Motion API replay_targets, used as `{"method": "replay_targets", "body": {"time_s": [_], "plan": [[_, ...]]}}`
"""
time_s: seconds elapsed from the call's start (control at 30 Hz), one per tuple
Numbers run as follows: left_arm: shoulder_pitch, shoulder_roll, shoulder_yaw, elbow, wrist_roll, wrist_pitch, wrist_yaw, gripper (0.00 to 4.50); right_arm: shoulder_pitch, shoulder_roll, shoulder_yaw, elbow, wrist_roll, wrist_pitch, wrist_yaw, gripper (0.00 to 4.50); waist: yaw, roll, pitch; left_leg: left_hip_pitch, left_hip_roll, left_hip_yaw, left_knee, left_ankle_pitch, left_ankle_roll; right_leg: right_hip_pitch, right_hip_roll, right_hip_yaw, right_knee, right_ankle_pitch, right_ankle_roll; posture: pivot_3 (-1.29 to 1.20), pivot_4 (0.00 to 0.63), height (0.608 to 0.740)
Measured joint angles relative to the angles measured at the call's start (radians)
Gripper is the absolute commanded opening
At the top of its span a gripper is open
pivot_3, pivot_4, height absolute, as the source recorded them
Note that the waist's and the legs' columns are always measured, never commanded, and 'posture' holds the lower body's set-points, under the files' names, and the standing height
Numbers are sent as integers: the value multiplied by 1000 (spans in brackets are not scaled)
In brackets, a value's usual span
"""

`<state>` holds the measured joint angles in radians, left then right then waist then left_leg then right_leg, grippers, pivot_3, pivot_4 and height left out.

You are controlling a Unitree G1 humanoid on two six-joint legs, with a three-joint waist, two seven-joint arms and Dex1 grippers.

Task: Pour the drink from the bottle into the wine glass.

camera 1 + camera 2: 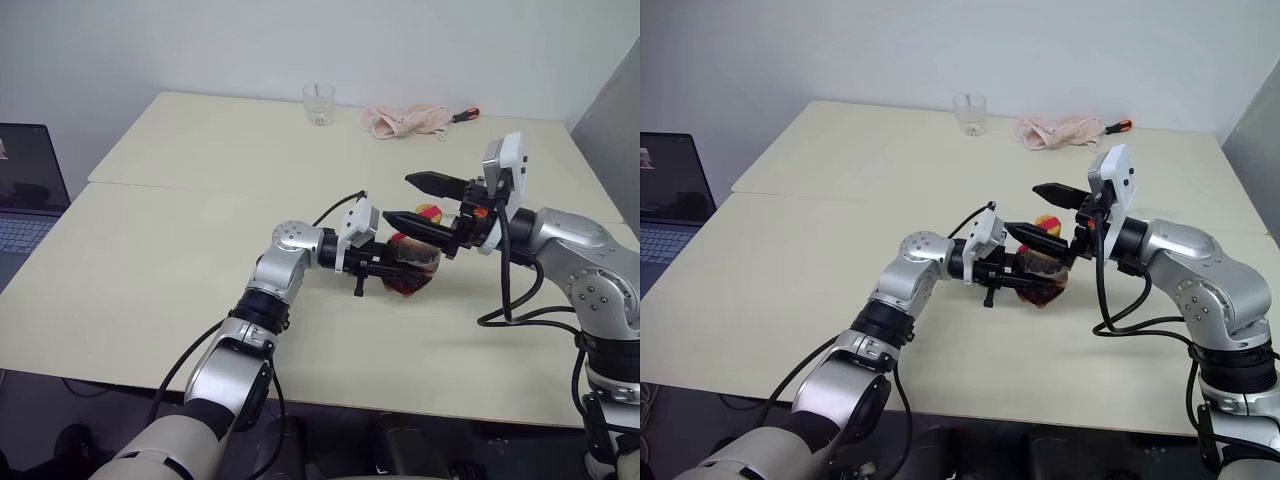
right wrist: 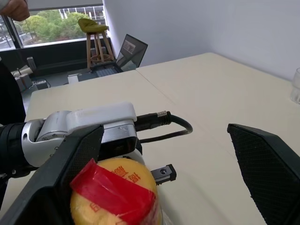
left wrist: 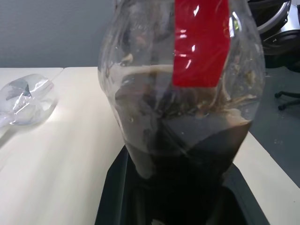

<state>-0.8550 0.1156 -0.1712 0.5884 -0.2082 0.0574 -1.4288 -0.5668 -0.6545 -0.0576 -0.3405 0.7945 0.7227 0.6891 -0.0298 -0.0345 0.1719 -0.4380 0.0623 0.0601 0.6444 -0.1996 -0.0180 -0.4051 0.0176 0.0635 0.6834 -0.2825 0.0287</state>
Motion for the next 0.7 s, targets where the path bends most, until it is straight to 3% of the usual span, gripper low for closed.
{"method": "replay_targets", "body": {"time_s": [0.2,0.47,0.7], "plan": [[5,20,1,-1,-5,2,4,683,90,-58,-88,-50,33,15,23,4500,1,0,0,0,0,0,0,0,0,0,0,0,0,0,0,0,150,740],[5,25,1,5,-12,-2,-2,667,327,-160,-297,-101,97,55,50,4500,2,0,0,0,0,0,0,0,0,1,-1,0,0,0,1,0,150,740],[4,12,0,11,-12,-5,-4,667,288,-154,-295,-186,171,72,25,4500,-7,0,0,2,0,-1,0,0,0,0,2,2,2,0,2,0,150,740]]}}
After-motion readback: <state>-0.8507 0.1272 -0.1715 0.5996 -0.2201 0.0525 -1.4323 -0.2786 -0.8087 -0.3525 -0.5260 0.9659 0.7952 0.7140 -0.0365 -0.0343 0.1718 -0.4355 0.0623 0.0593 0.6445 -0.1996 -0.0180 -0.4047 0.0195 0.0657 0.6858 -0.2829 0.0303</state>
